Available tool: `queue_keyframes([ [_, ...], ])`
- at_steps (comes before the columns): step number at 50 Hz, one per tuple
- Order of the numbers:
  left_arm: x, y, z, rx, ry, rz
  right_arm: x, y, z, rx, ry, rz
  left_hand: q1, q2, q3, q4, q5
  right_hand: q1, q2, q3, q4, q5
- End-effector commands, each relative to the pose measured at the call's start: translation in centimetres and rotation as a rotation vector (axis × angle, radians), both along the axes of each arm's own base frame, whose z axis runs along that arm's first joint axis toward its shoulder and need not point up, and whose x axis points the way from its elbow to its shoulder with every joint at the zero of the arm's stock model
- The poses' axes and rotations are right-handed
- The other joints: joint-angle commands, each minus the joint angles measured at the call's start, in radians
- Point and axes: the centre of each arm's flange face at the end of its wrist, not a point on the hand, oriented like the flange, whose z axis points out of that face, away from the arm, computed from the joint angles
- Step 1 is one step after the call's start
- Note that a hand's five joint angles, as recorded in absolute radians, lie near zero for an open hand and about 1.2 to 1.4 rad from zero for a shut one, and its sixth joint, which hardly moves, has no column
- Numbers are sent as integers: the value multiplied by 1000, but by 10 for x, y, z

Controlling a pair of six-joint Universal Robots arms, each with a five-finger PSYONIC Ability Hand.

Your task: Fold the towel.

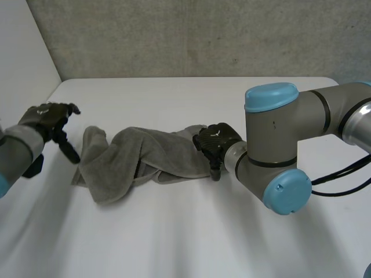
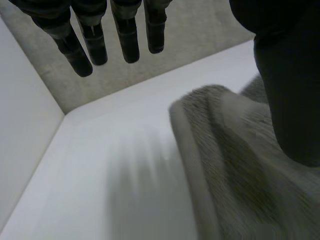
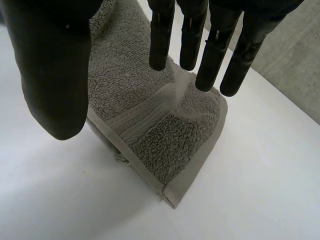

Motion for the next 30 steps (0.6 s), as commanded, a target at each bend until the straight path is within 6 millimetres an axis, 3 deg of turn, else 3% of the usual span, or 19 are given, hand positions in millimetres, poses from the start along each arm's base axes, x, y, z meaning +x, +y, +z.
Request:
queue_keyframes([
  [1,1,55,-7,61,-5,-135,-1,-1,-6,1,2,-5,111,109,117,111,118,-14,-15,-17,-12,11],
  [3,-4,81,-12,85,12,-212,-1,-1,-7,-1,1,-5,149,147,156,150,156,-14,-15,-17,-12,11],
  [4,-4,81,-12,86,12,-213,-1,-1,-7,-1,1,-5,150,147,156,150,157,-14,-15,-17,-12,11],
  [6,-9,100,-13,92,29,-270,-1,-1,-9,3,3,-5,182,179,188,182,189,-14,-15,-17,-12,11],
  [14,-16,120,-25,137,38,-319,-1,0,-12,9,8,-3,455,453,461,455,462,-14,-15,-17,-12,11],
  [23,-22,103,-50,169,34,-327,-1,2,-15,18,15,-2,337,335,344,338,344,-14,-15,-17,-12,11],
  [30,-29,72,-75,198,10,-287,4,3,-22,14,9,11,247,244,253,247,254,-23,-24,-26,-20,2],
])
